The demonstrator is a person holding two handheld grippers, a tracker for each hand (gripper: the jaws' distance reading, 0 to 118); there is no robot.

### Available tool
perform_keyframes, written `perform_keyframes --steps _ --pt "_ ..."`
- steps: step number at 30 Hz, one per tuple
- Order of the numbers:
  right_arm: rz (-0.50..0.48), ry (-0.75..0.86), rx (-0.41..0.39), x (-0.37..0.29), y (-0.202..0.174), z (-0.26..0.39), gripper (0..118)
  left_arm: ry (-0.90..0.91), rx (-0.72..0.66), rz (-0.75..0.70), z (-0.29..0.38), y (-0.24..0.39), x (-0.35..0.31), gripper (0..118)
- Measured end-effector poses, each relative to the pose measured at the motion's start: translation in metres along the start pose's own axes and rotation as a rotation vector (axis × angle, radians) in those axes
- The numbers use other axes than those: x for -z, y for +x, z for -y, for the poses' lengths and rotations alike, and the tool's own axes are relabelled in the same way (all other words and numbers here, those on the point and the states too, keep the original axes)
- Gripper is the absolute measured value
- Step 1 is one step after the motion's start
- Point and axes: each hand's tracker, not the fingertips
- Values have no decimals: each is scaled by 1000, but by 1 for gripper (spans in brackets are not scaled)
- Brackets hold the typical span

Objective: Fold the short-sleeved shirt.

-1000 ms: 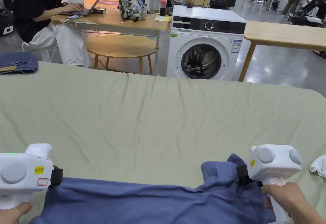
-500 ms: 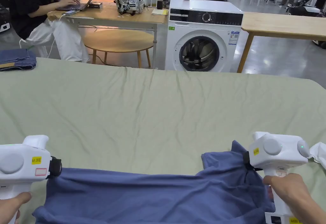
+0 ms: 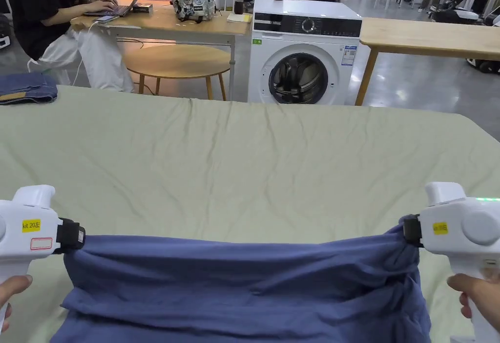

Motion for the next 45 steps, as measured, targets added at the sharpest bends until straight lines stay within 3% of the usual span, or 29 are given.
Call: perform_keyframes --steps 10,15,23,33,35,38,40,45 --pt "1 -64 -20 -52 -10 81 0 -68 5 39 61 -15 -29 0" --pt "9 -154 -18 -33 5 118 0 -158 26 23 90 -18 -24 0" --pt "50 -377 -80 9 -3 157 0 -339 40 -23 116 -21 15 0" --pt "78 -408 -85 23 -7 158 2 -330 -11 -23 116 -24 16 0" --pt "71 -398 -67 14 -3 150 9 -310 -10 -35 113 -18 10 0" --pt "86 -309 -41 -5 -2 135 50 -243 1 -57 104 -9 -2 21" --pt "107 -235 -28 -18 -2 125 54 -175 -8 -55 94 -4 -9 30" --pt "103 -53 -26 -35 -25 100 54 13 28 -32 74 16 -21 30"
